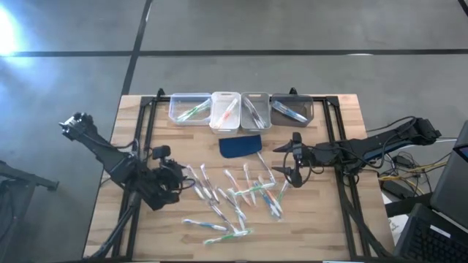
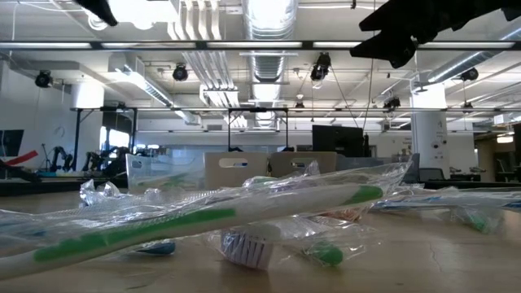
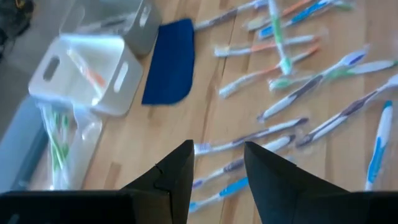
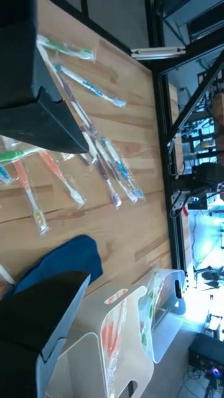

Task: Pick & Place Toothbrushes
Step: Put the blue toothbrush into the transparent black bin

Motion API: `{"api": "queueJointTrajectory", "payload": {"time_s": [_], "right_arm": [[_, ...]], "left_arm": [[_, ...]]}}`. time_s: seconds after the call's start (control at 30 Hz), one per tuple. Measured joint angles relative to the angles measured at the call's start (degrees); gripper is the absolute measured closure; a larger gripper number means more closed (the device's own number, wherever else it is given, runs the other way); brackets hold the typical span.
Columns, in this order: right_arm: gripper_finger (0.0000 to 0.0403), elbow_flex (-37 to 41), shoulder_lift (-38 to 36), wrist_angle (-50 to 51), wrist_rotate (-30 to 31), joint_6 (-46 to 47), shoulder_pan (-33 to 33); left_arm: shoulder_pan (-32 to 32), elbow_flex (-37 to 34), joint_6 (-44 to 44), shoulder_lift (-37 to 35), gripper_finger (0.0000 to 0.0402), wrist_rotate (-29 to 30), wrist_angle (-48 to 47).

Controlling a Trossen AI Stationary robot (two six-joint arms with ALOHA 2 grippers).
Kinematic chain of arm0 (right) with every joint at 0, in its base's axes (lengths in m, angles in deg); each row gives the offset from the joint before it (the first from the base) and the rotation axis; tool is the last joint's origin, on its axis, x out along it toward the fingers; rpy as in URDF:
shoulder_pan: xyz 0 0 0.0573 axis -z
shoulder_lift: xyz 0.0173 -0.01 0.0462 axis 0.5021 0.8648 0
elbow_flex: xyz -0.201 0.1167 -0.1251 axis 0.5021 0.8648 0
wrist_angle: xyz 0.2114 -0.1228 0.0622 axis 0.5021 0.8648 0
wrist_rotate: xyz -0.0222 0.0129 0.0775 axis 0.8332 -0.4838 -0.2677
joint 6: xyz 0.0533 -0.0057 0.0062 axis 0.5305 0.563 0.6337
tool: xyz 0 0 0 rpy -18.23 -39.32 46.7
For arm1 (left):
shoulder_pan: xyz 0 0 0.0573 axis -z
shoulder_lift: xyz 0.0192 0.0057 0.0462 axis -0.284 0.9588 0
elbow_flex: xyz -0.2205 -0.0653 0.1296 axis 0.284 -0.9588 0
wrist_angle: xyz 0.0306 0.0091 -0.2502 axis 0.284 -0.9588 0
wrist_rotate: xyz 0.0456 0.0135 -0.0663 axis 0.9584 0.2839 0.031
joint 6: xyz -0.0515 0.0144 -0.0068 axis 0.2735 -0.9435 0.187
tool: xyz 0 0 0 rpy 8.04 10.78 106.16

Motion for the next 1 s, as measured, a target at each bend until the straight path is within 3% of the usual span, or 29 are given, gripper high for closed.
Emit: {"api": "queueJointTrajectory", "payload": {"time_s": [0.27, 0.57, 0.77, 1.0], "right_arm": [[0.007, 0.0, 0.0, -0.44, 0.0, 0.19, 0.0], [0.0052, 0.08, 0.0, -2.91, 0.0, 0.19, 0.0], [0.0052, 0.15, 0.0, -2.91, 0.0, 0.19, -0.01], [0.0074, 0.41, 0.0, -2.84, 0.0, 0.19, 0.0]], "left_arm": [[-1.45, -10.13, 6.01, -8.57, 0.0255, -2.4, 0.12], [-7.88, -15.23, 6.05, -12.59, 0.0264, -8.29, 0.02], [-15.05, -15.5, -0.71, -11.65, 0.0289, -13.41, -0.81], [-19.73, -15.5, -21.74, -8.74, 0.0302, -13.73, -0.94]]}}
